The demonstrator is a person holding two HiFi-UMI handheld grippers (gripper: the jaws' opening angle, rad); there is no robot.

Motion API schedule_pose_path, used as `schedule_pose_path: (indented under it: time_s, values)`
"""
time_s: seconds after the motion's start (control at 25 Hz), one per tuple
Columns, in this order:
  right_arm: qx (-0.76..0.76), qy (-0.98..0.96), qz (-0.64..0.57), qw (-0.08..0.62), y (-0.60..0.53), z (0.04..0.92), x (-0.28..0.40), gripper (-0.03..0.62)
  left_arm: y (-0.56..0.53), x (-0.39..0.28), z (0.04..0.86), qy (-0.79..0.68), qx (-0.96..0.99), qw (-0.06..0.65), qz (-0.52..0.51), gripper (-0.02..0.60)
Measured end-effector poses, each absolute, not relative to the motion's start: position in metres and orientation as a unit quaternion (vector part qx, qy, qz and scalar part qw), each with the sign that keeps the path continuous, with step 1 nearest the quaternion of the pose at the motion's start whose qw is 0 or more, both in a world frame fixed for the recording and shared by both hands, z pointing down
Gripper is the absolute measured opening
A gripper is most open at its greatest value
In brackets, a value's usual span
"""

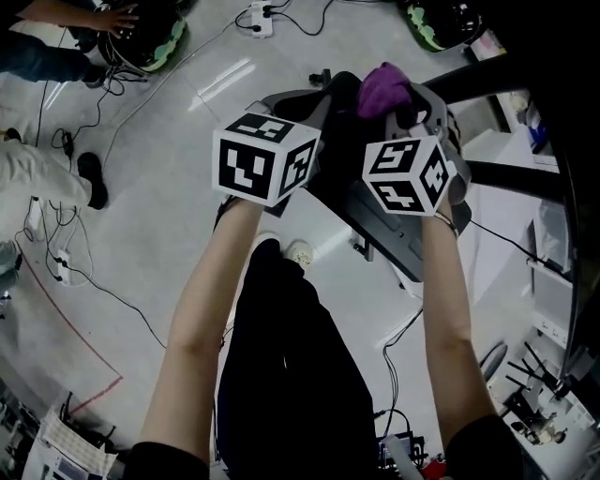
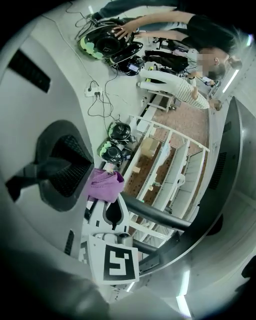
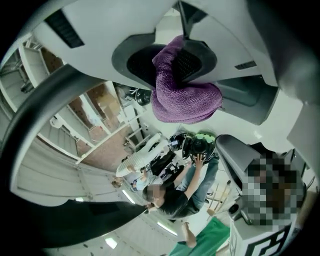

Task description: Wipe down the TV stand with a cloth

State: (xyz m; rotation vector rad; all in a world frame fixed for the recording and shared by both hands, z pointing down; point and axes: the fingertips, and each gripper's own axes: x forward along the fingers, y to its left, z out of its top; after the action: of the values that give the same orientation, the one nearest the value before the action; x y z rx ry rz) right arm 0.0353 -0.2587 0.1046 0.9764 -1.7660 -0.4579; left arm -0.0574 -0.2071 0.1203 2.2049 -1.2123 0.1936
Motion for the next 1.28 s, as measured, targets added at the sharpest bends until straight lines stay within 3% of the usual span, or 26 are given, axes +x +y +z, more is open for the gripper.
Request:
schedule_pose_path:
  time_s: [0.52, 0.84, 1.28]
  values:
    - [0.574, -0.67, -0.32, 0.344, -0.23, -0.071, 0.088, 0.1, -0.223, -0.006, 0.033, -0.416, 0.877, 0.236, 0.041, 0.006]
    - [0.622, -0.637, -0.327, 0.318, -0.223, -0.085, 0.116, 0.1, -0.232, 0.018, -0.014, -0.395, 0.896, 0.2, 0.018, 0.006]
    - [0.619, -0.63, -0.318, 0.344, -0.248, -0.047, 0.124, 0.1, -0.234, 0.043, 0.025, -0.384, 0.896, 0.217, 0.044, 0.006]
